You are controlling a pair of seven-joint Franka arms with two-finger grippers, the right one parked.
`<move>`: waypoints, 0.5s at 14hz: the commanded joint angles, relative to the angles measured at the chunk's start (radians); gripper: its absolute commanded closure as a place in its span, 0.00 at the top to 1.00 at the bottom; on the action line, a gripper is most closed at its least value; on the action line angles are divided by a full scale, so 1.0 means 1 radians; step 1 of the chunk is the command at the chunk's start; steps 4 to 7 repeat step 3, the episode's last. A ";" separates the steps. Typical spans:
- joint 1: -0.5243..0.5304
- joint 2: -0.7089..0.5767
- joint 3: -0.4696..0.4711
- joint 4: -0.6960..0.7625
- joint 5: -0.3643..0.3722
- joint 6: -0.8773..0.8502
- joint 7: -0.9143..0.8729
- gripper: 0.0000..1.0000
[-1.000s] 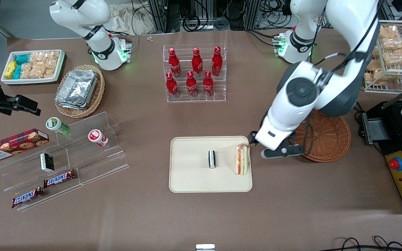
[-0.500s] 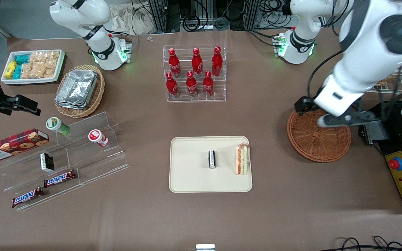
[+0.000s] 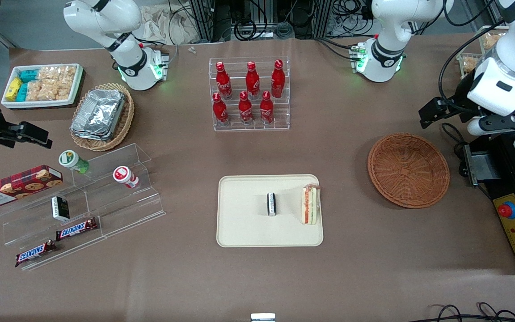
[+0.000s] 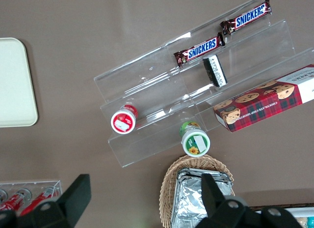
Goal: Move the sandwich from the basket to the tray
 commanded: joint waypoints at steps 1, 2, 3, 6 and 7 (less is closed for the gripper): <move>-0.012 0.019 0.013 0.034 -0.017 -0.012 0.007 1.00; -0.012 0.018 0.013 0.034 -0.015 -0.018 0.007 1.00; -0.012 0.019 0.011 0.032 -0.015 -0.027 0.002 1.00; -0.012 0.019 0.011 0.032 -0.015 -0.027 0.002 1.00; -0.012 0.019 0.011 0.032 -0.015 -0.027 0.002 1.00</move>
